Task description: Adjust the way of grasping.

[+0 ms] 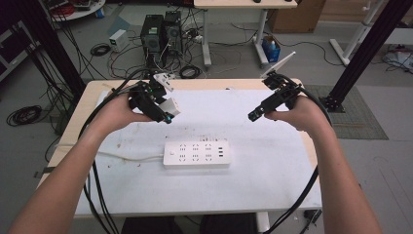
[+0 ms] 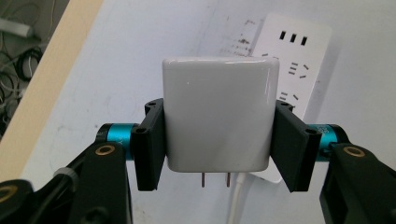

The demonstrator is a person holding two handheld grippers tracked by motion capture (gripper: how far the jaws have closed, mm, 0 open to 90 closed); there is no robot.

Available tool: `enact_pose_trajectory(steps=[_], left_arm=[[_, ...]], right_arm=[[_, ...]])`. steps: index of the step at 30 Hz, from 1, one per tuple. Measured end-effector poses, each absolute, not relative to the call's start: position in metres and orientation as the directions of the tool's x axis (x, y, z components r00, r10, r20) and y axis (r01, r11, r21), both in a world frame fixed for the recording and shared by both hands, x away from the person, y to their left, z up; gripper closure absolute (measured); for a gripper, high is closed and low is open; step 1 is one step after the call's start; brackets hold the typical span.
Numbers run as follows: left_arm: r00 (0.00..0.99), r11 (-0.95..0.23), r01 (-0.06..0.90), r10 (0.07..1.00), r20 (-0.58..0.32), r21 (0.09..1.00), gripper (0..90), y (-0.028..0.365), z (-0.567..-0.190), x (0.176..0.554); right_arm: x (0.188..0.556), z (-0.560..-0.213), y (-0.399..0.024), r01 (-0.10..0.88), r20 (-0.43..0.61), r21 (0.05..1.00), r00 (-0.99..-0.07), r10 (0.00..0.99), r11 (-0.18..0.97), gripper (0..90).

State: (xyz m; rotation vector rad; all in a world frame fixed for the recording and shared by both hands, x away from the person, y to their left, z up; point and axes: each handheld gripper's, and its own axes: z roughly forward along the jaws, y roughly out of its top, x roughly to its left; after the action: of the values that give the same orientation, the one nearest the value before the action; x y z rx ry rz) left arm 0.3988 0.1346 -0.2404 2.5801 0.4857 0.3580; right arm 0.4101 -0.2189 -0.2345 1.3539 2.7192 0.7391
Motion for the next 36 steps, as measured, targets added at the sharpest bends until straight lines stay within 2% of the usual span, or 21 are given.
enact_pose_trajectory(steps=[1, 2, 4, 7, 14, 17, 21, 22, 27, 31, 36], left_arm=[[0.904, -0.819, 0.265, 0.394, 0.165, 0.508, 42.6, 0.132, -0.240, 0.397], [0.907, -0.821, 0.256, 0.386, 0.166, 0.510, 42.6, 0.130, -0.240, 0.397], [0.911, -0.821, 0.247, 0.378, 0.167, 0.515, 42.6, 0.127, -0.240, 0.396], [0.930, -0.839, 0.174, 0.312, 0.194, 0.516, 42.6, 0.113, -0.242, 0.392], [0.945, -0.836, 0.104, 0.253, 0.209, 0.539, 42.6, 0.094, -0.244, 0.388], [0.956, -0.821, 0.089, 0.230, 0.184, 0.563, 42.6, 0.086, -0.244, 0.387], [0.965, -0.810, 0.066, 0.200, 0.168, 0.583, 42.6, 0.079, -0.245, 0.385], [0.967, -0.811, 0.056, 0.190, 0.171, 0.582, 42.6, 0.077, -0.245, 0.385], [0.974, -0.803, 0.040, 0.165, 0.157, 0.594, 42.6, 0.069, -0.245, 0.382], [0.977, -0.802, 0.029, 0.149, 0.154, 0.596, 42.6, 0.065, -0.243, 0.381], [0.977, -0.795, 0.012, 0.139, 0.163, 0.606, 42.6, 0.062, -0.241, 0.379]], right_arm=[[0.410, -0.235, -0.219, 0.750, 0.191, 0.418, -0.625, 0.757, 0.513, 12.4], [0.410, -0.233, -0.216, 0.755, 0.213, 0.427, -0.619, 0.756, 0.498, 18.1], [0.410, -0.233, -0.216, 0.755, 0.213, 0.427, -0.619, 0.756, 0.498, 18.1], [0.410, -0.234, -0.207, 0.753, 0.295, 0.443, -0.635, 0.714, 0.486, 19.2], [0.409, -0.234, -0.192, 0.779, 0.437, 0.460, -0.617, 0.655, 0.426, 19.2], [0.408, -0.234, -0.183, 0.797, 0.519, 0.465, -0.598, 0.611, 0.385, 19.3], [0.407, -0.236, -0.176, 0.812, 0.558, 0.453, -0.580, 0.593, 0.367, 20.5], [0.407, -0.237, -0.173, 0.817, 0.575, 0.450, -0.574, 0.583, 0.361, 25.1], [0.407, -0.246, -0.156, 0.837, 0.646, 0.431, -0.547, 0.533, 0.336, 25.4], [0.407, -0.249, -0.149, 0.846, 0.662, 0.421, -0.533, 0.527, 0.327, 26.1], [0.408, -0.250, -0.139, 0.858, 0.684, 0.413, -0.513, 0.519, 0.304, 33.7]])
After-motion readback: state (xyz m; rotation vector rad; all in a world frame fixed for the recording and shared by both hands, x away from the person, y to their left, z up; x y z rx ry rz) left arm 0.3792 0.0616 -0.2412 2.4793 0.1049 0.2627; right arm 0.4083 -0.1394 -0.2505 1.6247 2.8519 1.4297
